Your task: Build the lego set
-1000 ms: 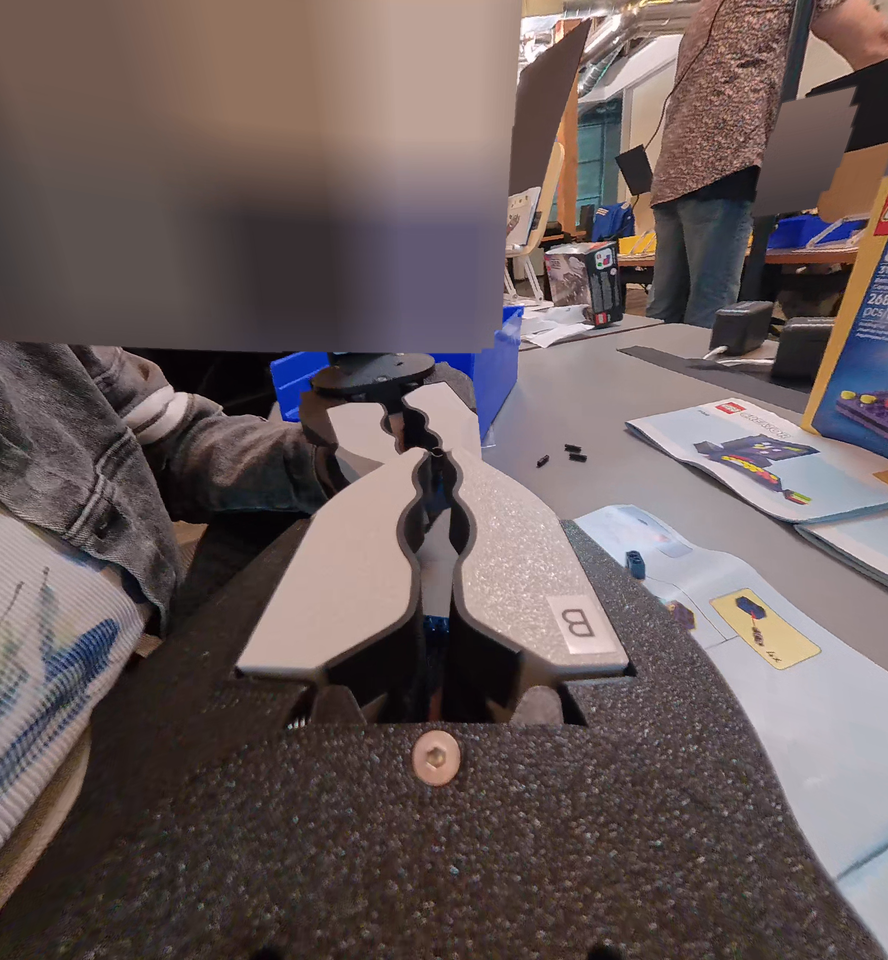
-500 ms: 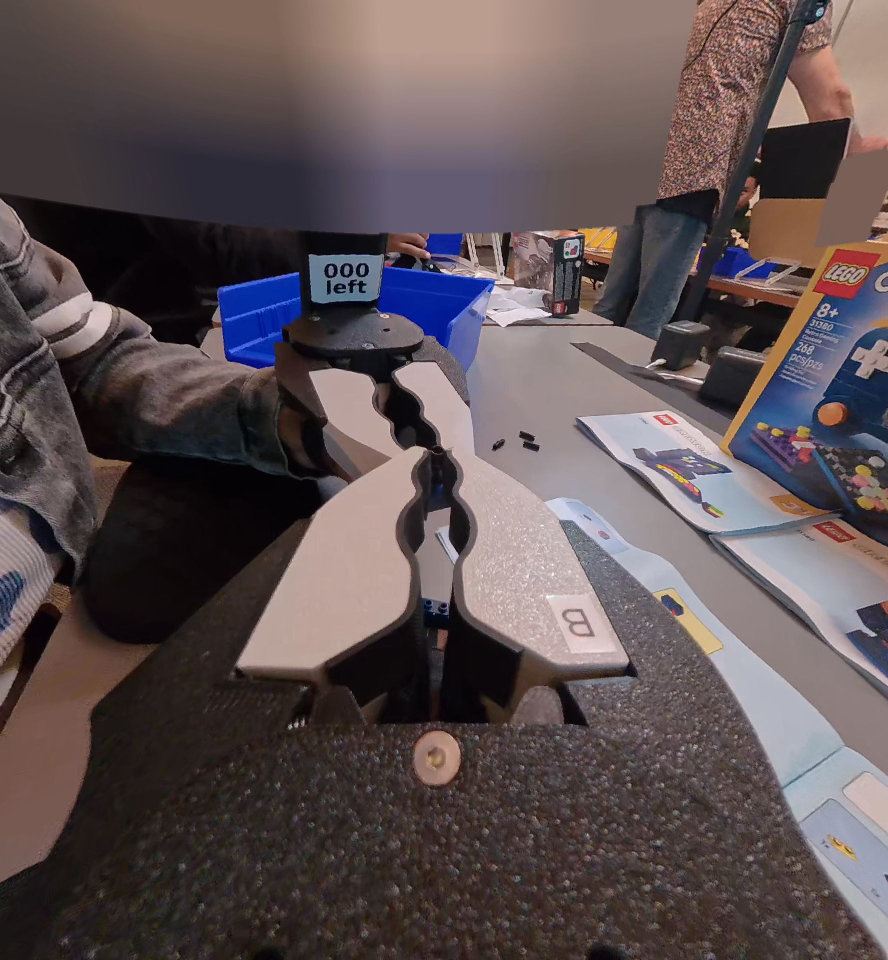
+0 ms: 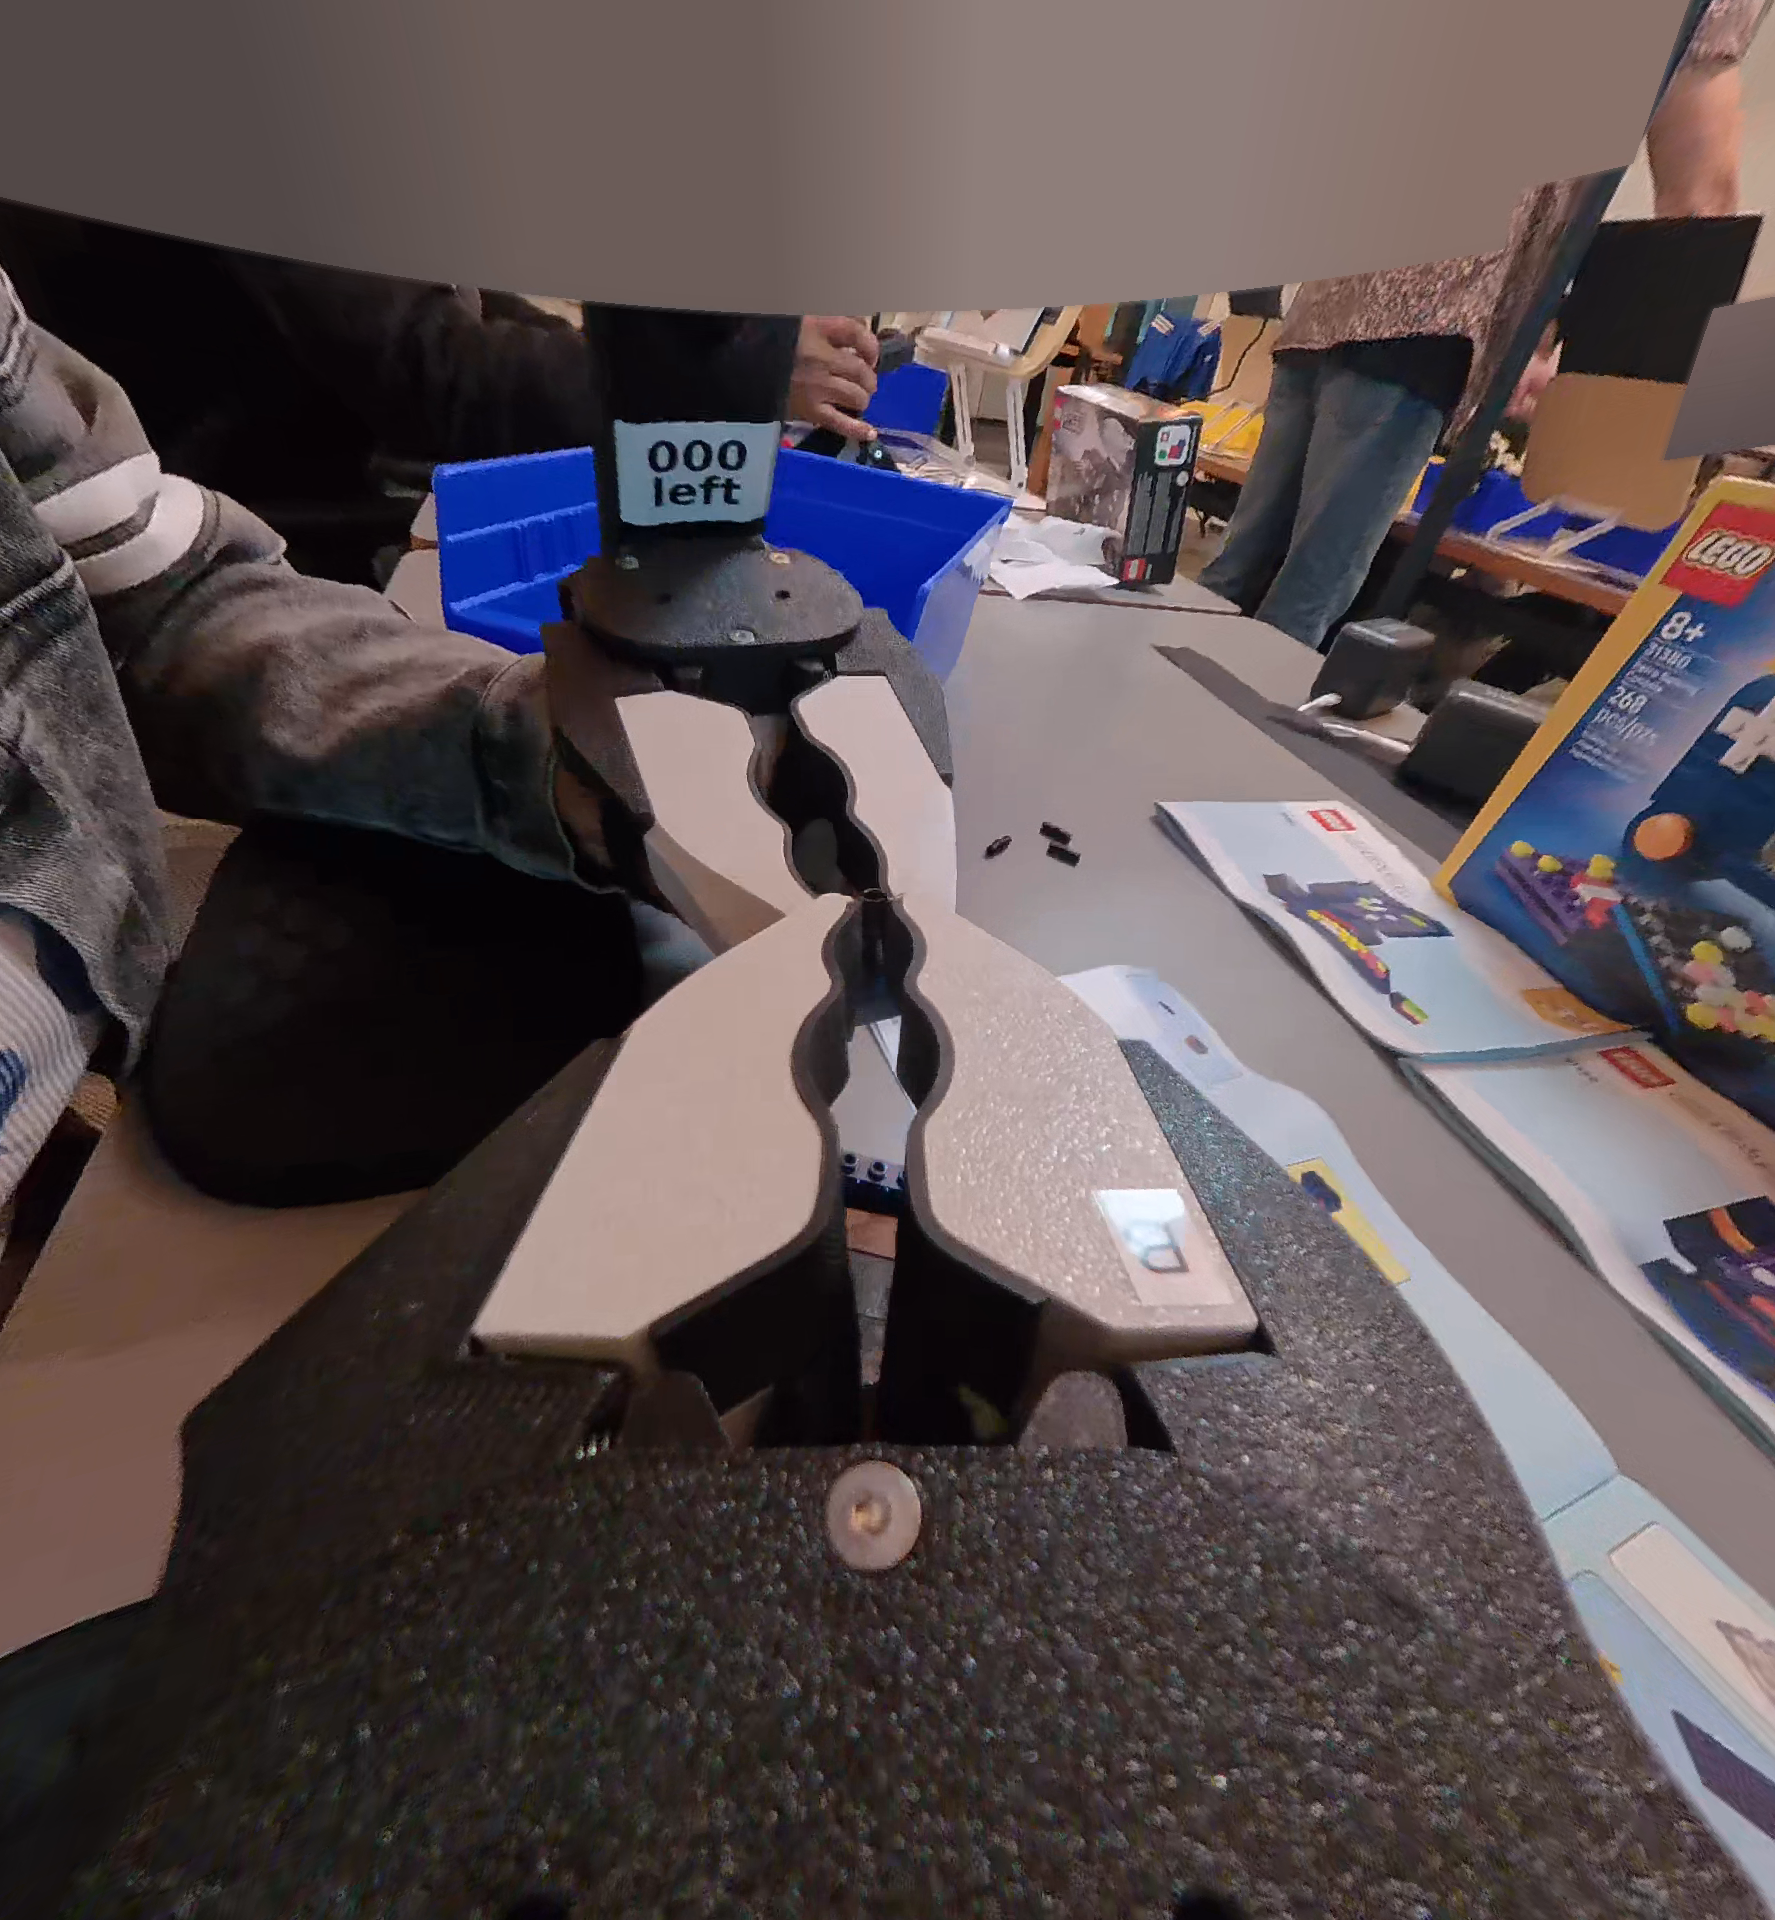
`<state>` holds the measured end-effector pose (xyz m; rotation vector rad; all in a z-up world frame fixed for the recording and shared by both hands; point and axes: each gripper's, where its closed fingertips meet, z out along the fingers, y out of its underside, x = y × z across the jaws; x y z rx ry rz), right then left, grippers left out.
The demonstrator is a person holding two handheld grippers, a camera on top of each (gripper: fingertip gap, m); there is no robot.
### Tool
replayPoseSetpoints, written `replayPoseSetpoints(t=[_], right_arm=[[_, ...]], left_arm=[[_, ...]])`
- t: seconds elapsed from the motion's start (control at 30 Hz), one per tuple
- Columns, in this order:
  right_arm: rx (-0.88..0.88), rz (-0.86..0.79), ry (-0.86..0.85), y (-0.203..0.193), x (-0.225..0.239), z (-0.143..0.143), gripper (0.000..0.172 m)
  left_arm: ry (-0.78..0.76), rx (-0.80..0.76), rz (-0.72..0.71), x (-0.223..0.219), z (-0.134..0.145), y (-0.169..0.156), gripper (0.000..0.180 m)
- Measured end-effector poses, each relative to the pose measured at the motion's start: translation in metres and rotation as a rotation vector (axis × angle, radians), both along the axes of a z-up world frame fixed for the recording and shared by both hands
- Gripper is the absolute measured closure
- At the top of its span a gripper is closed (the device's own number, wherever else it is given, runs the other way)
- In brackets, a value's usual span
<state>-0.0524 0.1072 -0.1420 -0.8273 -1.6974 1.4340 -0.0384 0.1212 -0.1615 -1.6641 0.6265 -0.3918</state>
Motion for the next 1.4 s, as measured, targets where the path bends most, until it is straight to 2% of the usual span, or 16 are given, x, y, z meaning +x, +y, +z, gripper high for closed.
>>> replayPoseSetpoints(t=[0.13,0.27,0.47,0.67,0.97,1.1,1.27,1.4], right_arm=[[-0.134,0.032,-0.022,0.002,0.0,0.004,0.167],[-0.279,0.083,0.036,0.002,0.004,0.017,0.167],[-0.291,0.075,0.089,0.002,0.005,0.022,0.167],[-0.397,0.1,0.126,0.002,0.005,0.03,0.168],[-0.351,0.083,0.106,0.001,0.004,0.024,0.167],[-0.289,0.058,0.093,0.002,0.003,0.021,0.168],[-0.137,-0.002,0.075,0.002,0.001,0.011,0.167],[-0.078,-0.017,0.103,0.001,0.002,0.011,0.168]], left_arm=[[-0.044,0.008,0.002,0.0,0.004,0.0,0.17],[-0.111,0.051,-0.017,0.002,0.016,-0.002,0.17],[-0.187,0.052,-0.029,0.003,0.021,-0.003,0.17],[-0.213,0.057,-0.036,0.004,0.024,-0.003,0.17],[-0.226,0.056,-0.036,0.003,0.024,-0.003,0.17],[-0.179,0.056,-0.016,0.001,0.02,-0.002,0.17],[-0.031,0.071,0.036,-0.002,0.01,0.0,0.17],[-0.048,0.07,0.027,-0.001,0.011,-0.001,0.17]])
